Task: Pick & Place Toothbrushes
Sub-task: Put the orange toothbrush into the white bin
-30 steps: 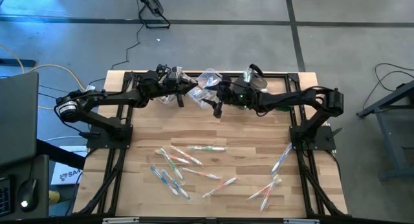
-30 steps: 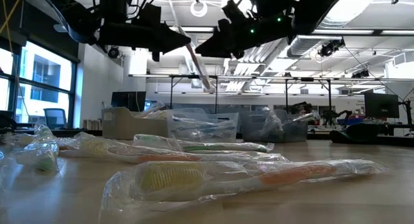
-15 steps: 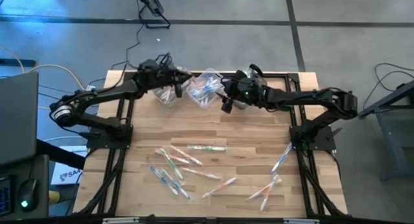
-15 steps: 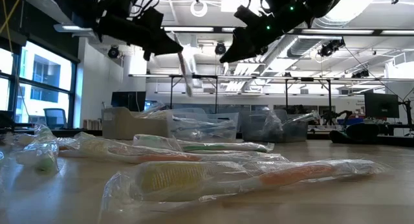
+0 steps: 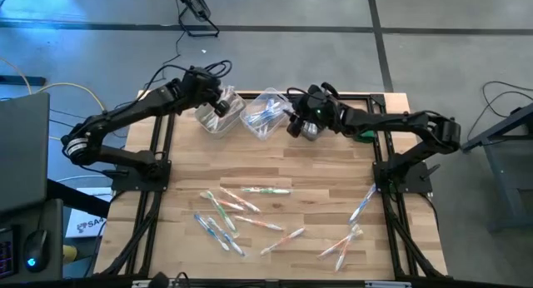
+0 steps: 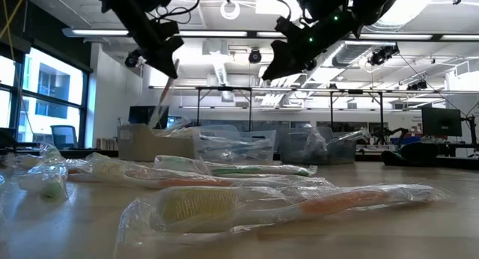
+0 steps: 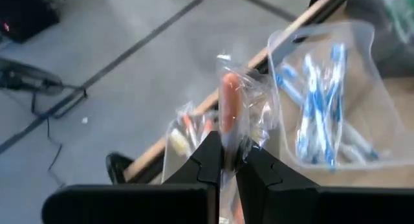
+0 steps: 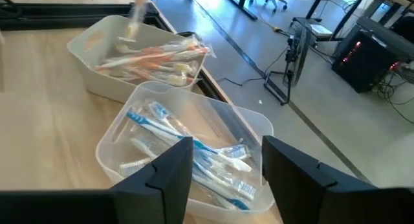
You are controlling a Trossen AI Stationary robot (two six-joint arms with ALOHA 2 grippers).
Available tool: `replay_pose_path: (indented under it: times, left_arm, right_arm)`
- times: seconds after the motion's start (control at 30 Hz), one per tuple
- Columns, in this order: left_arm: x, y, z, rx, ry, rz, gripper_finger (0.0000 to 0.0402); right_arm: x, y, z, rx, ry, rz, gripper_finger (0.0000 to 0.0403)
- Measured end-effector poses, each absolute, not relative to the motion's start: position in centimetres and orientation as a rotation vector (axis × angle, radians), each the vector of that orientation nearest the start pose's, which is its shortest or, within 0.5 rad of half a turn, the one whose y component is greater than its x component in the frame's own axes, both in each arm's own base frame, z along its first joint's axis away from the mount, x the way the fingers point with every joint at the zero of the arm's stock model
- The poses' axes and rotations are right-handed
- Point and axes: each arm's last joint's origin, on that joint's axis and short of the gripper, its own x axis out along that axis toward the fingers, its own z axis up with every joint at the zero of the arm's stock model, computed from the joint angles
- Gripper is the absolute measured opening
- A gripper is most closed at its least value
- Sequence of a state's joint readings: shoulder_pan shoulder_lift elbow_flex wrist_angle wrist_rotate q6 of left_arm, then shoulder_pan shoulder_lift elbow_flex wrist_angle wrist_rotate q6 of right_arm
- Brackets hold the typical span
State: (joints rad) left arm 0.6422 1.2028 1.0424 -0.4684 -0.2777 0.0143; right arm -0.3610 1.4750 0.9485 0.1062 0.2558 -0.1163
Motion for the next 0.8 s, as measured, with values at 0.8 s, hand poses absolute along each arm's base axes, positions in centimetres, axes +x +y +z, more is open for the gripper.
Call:
replay_pose_path:
  times: [0.8]
  left_arm:
    - [22.4,18.1,23.8,-0.298,0.986,1.046,0.0017]
  right_arm:
    - [29.8,-12.1,25.1,-0.018,0.5,-0.595,0.0174]
